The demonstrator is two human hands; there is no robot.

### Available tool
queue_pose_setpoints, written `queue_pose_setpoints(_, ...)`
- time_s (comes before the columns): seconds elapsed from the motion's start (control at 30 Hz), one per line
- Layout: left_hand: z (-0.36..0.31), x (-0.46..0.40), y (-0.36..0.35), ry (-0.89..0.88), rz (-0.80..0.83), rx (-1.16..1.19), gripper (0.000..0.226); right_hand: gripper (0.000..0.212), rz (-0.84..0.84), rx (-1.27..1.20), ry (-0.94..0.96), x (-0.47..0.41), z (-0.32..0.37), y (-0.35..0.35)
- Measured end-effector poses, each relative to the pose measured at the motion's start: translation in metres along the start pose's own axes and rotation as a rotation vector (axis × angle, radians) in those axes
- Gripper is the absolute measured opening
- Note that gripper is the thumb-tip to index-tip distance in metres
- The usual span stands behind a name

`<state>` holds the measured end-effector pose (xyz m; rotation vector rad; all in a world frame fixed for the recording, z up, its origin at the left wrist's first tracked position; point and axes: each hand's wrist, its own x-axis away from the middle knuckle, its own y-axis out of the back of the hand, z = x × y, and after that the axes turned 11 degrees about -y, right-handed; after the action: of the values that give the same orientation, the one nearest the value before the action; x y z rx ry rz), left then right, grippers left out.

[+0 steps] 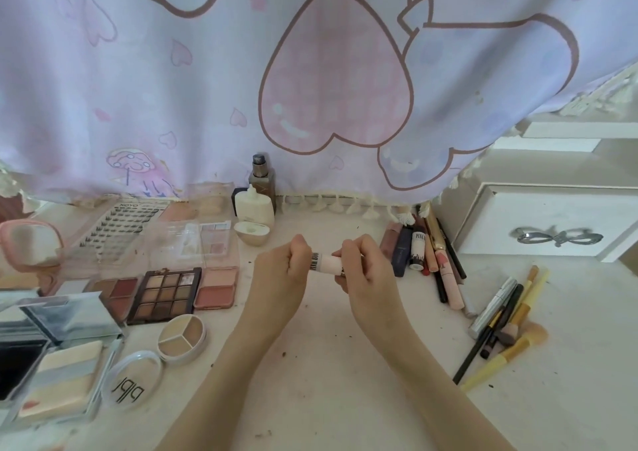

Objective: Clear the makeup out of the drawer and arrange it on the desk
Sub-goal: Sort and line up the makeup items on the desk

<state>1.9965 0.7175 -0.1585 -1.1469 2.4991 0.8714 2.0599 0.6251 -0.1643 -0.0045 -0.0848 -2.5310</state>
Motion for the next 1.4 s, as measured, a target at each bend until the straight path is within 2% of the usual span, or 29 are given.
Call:
queue_pose_setpoints(0.07,0.004,0.003,0.002,0.013,-0.028,0.019,0.044,0.029,0.043,0.006,-0.046,0.001,-0.003,-0.003)
queue_pose_setpoints(0.13,0.009,0.006,0.005,-0.054,-0.044,-0.022,0.05,0.034,0.114,0.03,-0.129,0.004,-0.002,-0.003)
queue_pose_setpoints(0.2,0.014,0.007,0.009,-0.141,-0.012,-0.063,0.051,0.042,0.251,-0.021,-0.302,0.006,0.002,0.001)
queue_pose_setpoints(0.3,0.018,0.007,0.014,-0.288,0.043,-0.156,0.041,0.043,0.434,-0.206,-0.585,0.01,0.013,0.009)
queue_pose_setpoints(0.43,0.012,0.011,0.013,-0.508,0.11,-0.339,0.033,0.049,0.36,-0.307,-0.706,0.006,0.011,0.013)
queue_pose_setpoints(0.5,0.01,0.011,0.008,-0.529,0.082,-0.386,0.031,0.055,0.286,-0.302,-0.678,0.007,0.007,0.009)
queue_pose_setpoints(0.57,0.011,0.011,0.004,-0.448,0.036,-0.367,0.034,0.052,0.197,-0.289,-0.605,0.009,0.005,0.004)
queue_pose_setpoints(0.67,0.012,0.012,-0.004,-0.25,0.001,-0.195,0.042,0.048,0.084,-0.244,-0.436,0.01,0.003,0.0)
queue_pose_setpoints(0.73,0.01,0.013,-0.009,-0.106,0.029,-0.046,0.042,0.047,-0.012,-0.1,-0.285,0.009,0.002,0.0)
queue_pose_setpoints(0.87,0.002,0.013,-0.005,0.018,0.086,0.062,0.055,0.046,-0.058,-0.037,-0.172,0.009,0.001,-0.001)
queue_pose_setpoints(0.93,0.003,0.011,0.001,-0.002,0.107,0.084,0.062,0.05,-0.068,-0.027,-0.187,0.009,0.0,0.0)
queue_pose_setpoints(0.97,0.005,0.01,0.004,-0.054,0.131,0.103,0.05,0.05,-0.076,-0.033,-0.207,0.008,0.001,0.001)
queue_pose_setpoints(1.03,0.008,0.007,0.007,-0.158,0.231,0.19,0.006,0.046,-0.088,-0.072,-0.271,0.005,0.001,0.005)
queue_pose_setpoints(1.1,0.013,0.008,0.006,-0.264,0.284,0.206,0.029,0.046,-0.083,-0.151,-0.344,0.003,0.002,0.011)
queue_pose_setpoints(1.13,0.014,0.008,0.006,-0.289,0.275,0.174,0.033,0.046,-0.076,-0.169,-0.355,0.002,0.003,0.013)
queue_pose_setpoints(1.23,0.01,0.009,0.005,-0.263,0.223,0.002,0.022,0.042,-0.042,-0.102,-0.295,0.002,0.002,0.013)
queue_pose_setpoints(1.3,0.01,0.008,0.006,-0.174,0.183,-0.042,0.029,0.037,-0.014,-0.045,-0.241,0.003,0.001,0.011)
queue_pose_setpoints(1.4,0.01,0.006,0.009,-0.16,0.18,0.117,0.012,0.034,-0.007,-0.039,-0.236,0.003,0.002,0.011)
